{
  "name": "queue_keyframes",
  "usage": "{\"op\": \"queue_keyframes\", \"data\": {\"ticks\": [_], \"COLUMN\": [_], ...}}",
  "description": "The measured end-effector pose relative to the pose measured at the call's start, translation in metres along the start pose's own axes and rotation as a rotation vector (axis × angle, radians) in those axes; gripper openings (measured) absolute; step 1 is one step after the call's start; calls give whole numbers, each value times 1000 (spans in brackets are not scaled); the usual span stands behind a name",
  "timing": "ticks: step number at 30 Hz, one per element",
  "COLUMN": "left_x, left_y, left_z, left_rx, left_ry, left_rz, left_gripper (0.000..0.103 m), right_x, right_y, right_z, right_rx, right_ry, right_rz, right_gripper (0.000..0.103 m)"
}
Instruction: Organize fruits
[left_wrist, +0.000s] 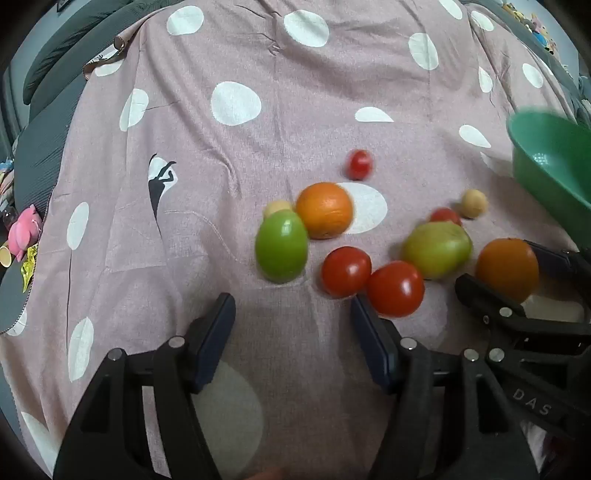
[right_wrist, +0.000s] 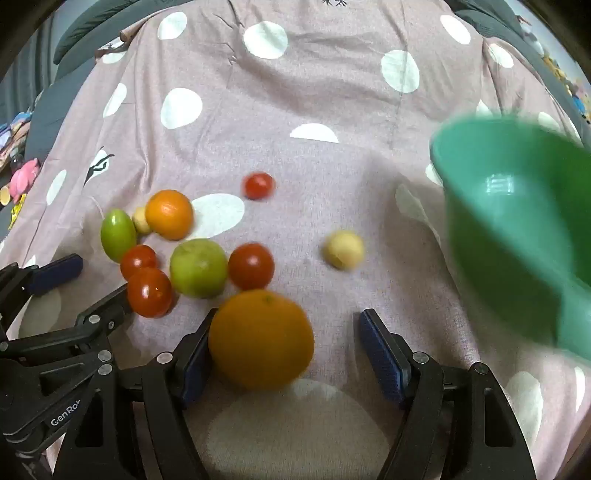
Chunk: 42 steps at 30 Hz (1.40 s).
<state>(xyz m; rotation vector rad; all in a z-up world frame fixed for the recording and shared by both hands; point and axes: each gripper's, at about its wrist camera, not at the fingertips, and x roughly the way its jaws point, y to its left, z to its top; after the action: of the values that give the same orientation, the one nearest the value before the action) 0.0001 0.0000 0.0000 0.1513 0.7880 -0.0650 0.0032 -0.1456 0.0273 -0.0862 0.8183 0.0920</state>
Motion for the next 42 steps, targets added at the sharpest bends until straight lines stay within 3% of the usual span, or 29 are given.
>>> {"op": "queue_keyframes", "data": {"ticks": [28, 30, 31, 34, 38, 42], "left_x": [1, 1, -2, -18, -47, -68], "left_y": [3, 6, 12, 26, 38, 53], "left_z": [0, 6, 10, 19, 41, 62], "left_rx": [1, -1, -27, -104, -95, -99], "left_ry": [16, 55, 86, 84, 43, 35], "left_rz": [-2, -26, -73, -174, -160, -227], "left_gripper": [63, 63, 64, 67, 73, 75], "right_x": [4, 6, 6, 6, -9, -40], "right_y": [3, 4, 3, 0, -3, 1], "right_z": [-1, -2, -1, -1, 8, 30], "right_rx": [2, 6, 5, 29, 77, 69], "right_ry": [-3, -2, 7, 42, 59, 23], "right_rz": [-5, -7, -1, 22, 79, 84], "right_gripper": [75, 75, 75, 75, 75, 75]}}
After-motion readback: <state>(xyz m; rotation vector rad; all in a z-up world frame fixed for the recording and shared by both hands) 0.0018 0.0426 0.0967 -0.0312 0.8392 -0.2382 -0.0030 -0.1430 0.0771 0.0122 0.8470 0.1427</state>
